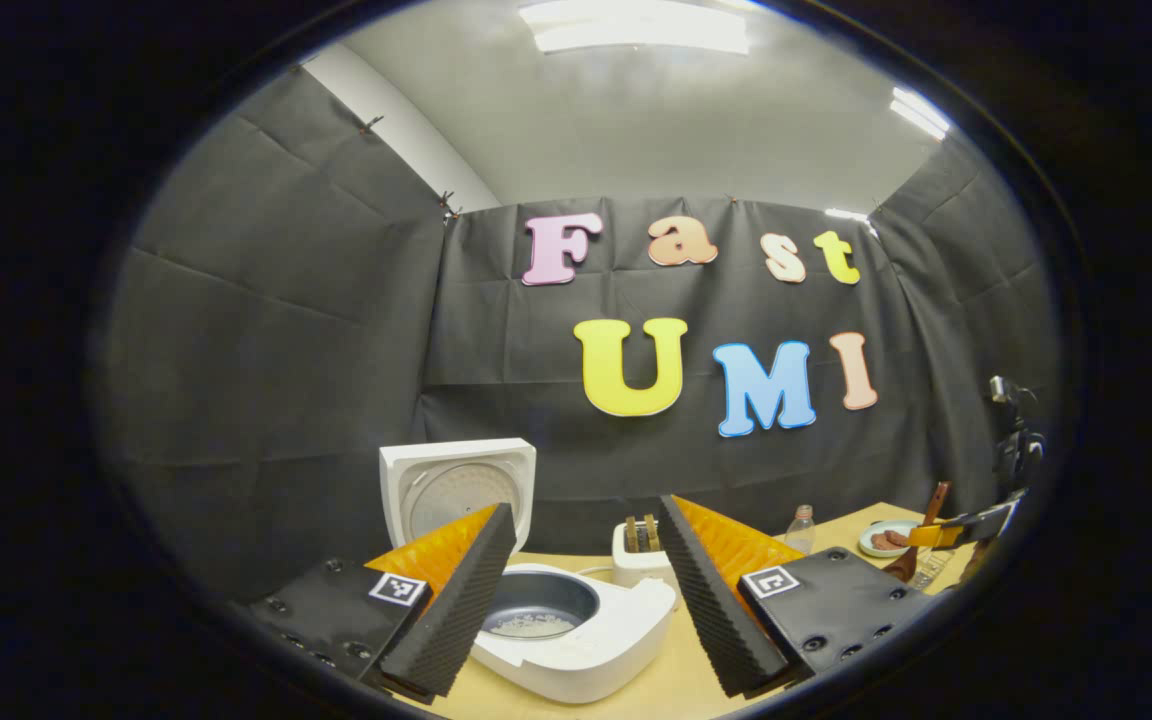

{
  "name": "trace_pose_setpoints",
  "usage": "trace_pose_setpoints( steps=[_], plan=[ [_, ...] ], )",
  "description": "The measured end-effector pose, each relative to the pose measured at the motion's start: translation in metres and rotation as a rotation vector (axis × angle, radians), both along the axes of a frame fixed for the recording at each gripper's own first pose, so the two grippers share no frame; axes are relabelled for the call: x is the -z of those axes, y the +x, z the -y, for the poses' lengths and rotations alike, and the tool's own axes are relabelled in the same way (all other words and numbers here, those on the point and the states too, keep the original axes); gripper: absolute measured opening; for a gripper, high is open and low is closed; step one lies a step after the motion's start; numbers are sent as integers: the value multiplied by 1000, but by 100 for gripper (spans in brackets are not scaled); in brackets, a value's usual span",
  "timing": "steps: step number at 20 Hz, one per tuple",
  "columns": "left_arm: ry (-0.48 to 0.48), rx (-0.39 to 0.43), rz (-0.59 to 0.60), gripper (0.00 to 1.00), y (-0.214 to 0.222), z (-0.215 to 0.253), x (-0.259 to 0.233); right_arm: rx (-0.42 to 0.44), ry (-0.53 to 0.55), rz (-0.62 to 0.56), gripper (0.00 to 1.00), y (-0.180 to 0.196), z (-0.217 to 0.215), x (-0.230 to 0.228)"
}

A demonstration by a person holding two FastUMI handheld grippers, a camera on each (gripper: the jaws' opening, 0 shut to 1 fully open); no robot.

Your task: Close the left gripper, press the button to open the rice cooker; take a wooden spoon from the chopstick holder with the right hand, scoop a spoonful of rice and pour it into the rice cooker, then put the wooden spoon back into the chopstick holder.

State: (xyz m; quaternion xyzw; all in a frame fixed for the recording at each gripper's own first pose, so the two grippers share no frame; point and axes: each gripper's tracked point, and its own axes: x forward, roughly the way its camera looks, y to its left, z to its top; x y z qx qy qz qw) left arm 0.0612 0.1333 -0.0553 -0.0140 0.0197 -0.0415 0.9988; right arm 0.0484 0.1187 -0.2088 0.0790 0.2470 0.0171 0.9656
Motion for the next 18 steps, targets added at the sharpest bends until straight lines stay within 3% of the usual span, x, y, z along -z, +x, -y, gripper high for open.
trace_pose_setpoints(
  steps=[6,8,15,18],
  plan=[
    [4,-13,-9,99,1,-26,11,20,-130,-22,6,-3,-8,42],
    [6,-21,-10,94,2,-34,12,20,-165,-44,6,-6,-11,55],
    [2,-30,-18,94,1,-44,18,-29,-204,-51,6,-21,-44,66],
    [-5,-24,-20,94,-1,-41,19,-60,-162,-68,6,-27,-63,69]
  ],
)
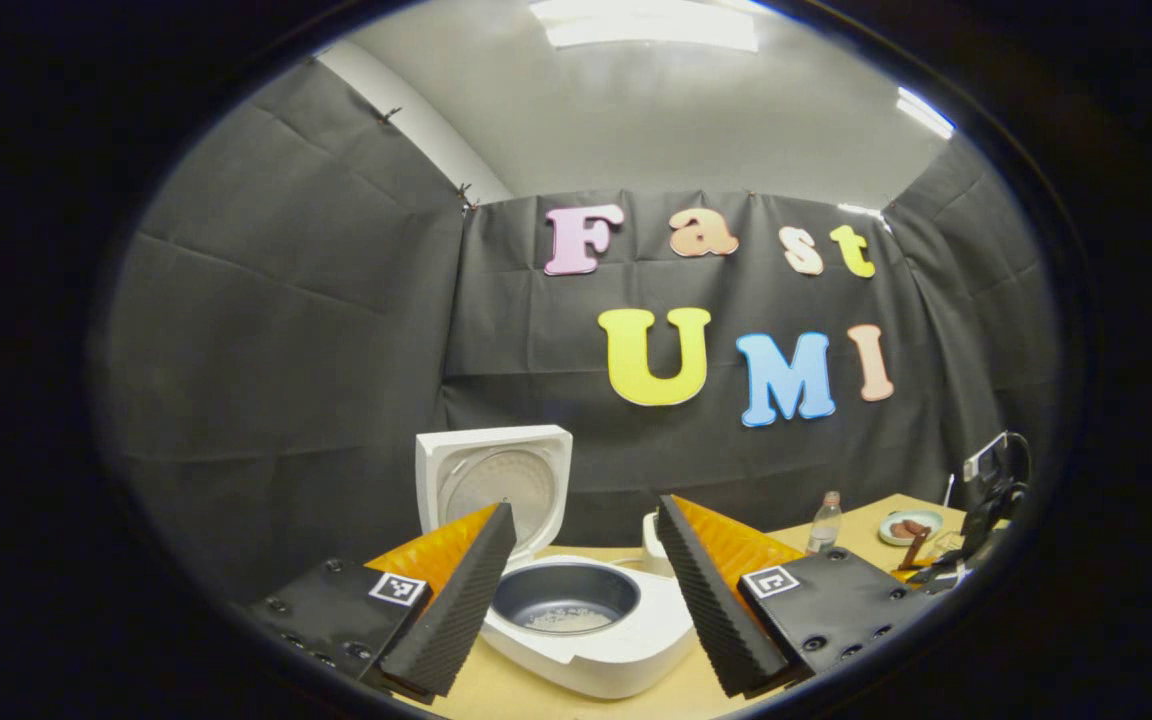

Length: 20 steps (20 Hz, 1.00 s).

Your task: Close the left gripper, press the button to open the rice cooker; take a wooden spoon from the chopstick holder with the right hand, scoop a spoonful of rice and pour it into the rice cooker, then put the wooden spoon back into the chopstick holder.

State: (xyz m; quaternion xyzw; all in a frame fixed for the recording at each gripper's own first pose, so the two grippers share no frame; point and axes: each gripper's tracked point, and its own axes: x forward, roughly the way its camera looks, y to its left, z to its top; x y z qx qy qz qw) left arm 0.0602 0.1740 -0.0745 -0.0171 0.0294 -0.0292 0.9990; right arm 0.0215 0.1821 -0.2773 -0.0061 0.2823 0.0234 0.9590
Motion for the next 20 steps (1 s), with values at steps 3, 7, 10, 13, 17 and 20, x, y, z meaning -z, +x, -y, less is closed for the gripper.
trace_pose_setpoints(
  steps=[3,7,10,13,17,20],
  plan=[
    [7,8,1,94,-2,3,0,-2,78,-23,6,-4,-9,1],
    [-3,6,2,99,-3,1,-2,76,287,-85,6,-6,-7,2],
    [-5,8,1,99,-2,1,-3,171,453,-147,6,-6,5,6],
    [-7,14,1,99,-2,3,-6,259,587,-200,6,-7,22,13],
    [4,22,4,94,-3,5,-10,324,716,-222,6,-6,37,8],
    [5,23,11,99,-4,6,-13,358,773,-200,6,4,49,-4]
  ],
)
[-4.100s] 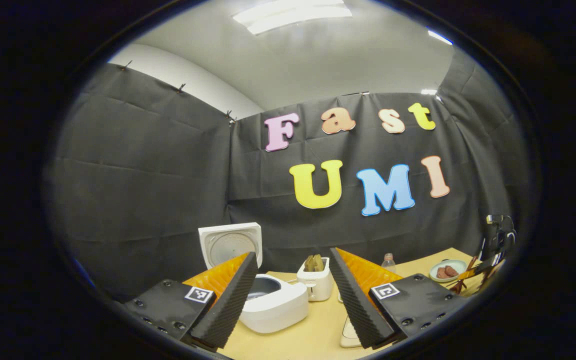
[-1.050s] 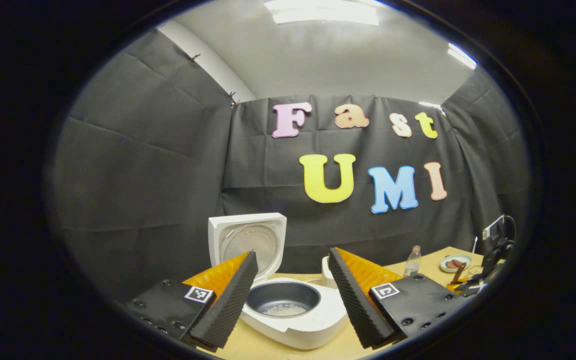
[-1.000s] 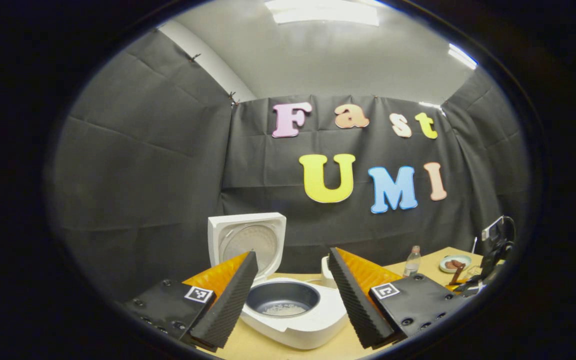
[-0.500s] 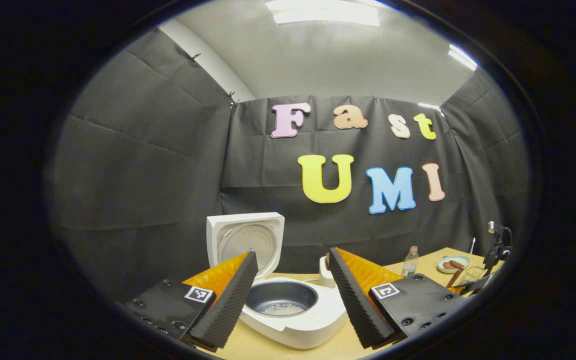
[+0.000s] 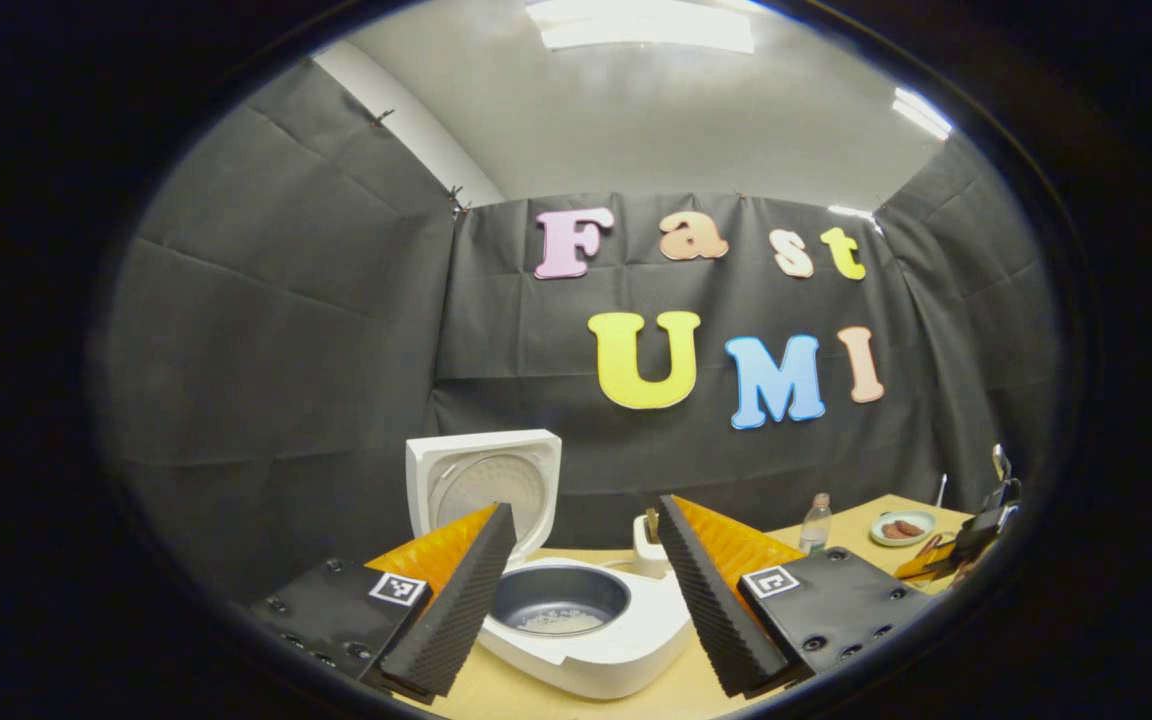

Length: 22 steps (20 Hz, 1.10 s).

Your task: Close the left gripper, press the button to open the rice cooker; take a wooden spoon from the chopstick holder with the right hand, scoop a spoonful of rice and pour it into the rice cooker, then put the wooden spoon back into the chopstick holder.

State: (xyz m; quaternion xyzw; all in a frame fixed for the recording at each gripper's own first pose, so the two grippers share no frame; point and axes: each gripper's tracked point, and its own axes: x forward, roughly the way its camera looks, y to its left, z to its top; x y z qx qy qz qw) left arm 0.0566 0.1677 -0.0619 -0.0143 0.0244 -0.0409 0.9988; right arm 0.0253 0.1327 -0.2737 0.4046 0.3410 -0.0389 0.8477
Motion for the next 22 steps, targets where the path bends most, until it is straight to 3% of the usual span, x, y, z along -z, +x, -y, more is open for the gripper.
trace_pose_setpoints(
  steps=[9,10,13,14,15,22],
  plan=[
    [-13,-7,7,99,2,-1,-2,38,184,48,6,29,-7,-44],
    [-6,-11,11,94,1,-4,-2,29,192,55,6,33,-12,-50],
    [-7,-26,14,94,0,-12,-2,0,221,69,6,42,-31,-63],
    [-12,-31,11,99,0,-15,0,-10,233,77,6,46,-38,-69],
    [-14,-38,6,93,-2,-18,1,-21,240,82,6,50,-46,-73],
    [-4,-101,-10,99,-12,-54,9,-112,256,117,6,74,-102,-98]
  ],
)
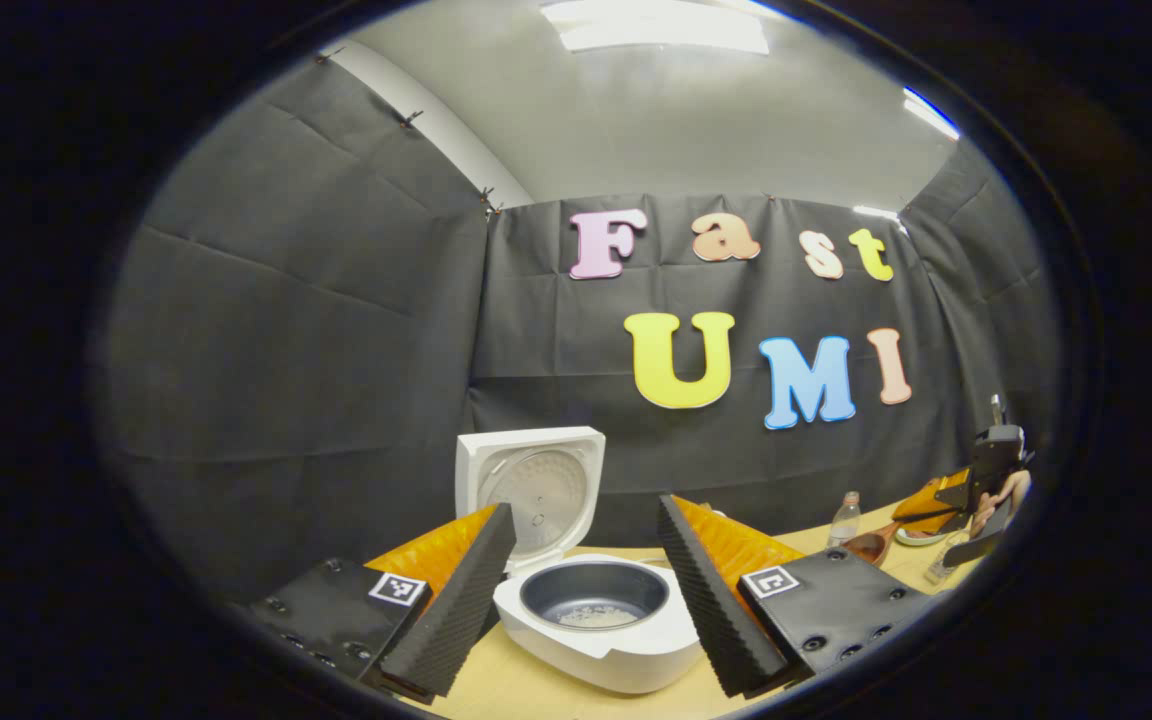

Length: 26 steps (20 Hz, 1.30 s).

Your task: Close the left gripper, press the button to open the rice cooker; take a wooden spoon from the chopstick holder with the right hand, scoop a spoonful of rice and pour it into the rice cooker, then put the wooden spoon back into the chopstick holder.

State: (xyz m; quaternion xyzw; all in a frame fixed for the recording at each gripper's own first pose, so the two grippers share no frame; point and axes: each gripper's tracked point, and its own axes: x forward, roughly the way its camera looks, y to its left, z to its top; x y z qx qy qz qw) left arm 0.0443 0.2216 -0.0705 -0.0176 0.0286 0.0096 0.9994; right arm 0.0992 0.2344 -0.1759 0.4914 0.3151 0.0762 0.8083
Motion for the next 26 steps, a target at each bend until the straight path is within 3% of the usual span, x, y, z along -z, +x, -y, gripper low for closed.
trace_pose_setpoints(
  steps=[10,18,26],
  plan=[
    [10,-136,-25,99,-30,-61,12,-161,-22,93,6,28,-96,-36],
    [18,-254,-52,99,-66,-109,22,-260,-41,129,6,37,-173,-38],
    [20,-366,-94,99,-99,-151,32,-372,-163,201,6,34,-250,-25]
  ],
)
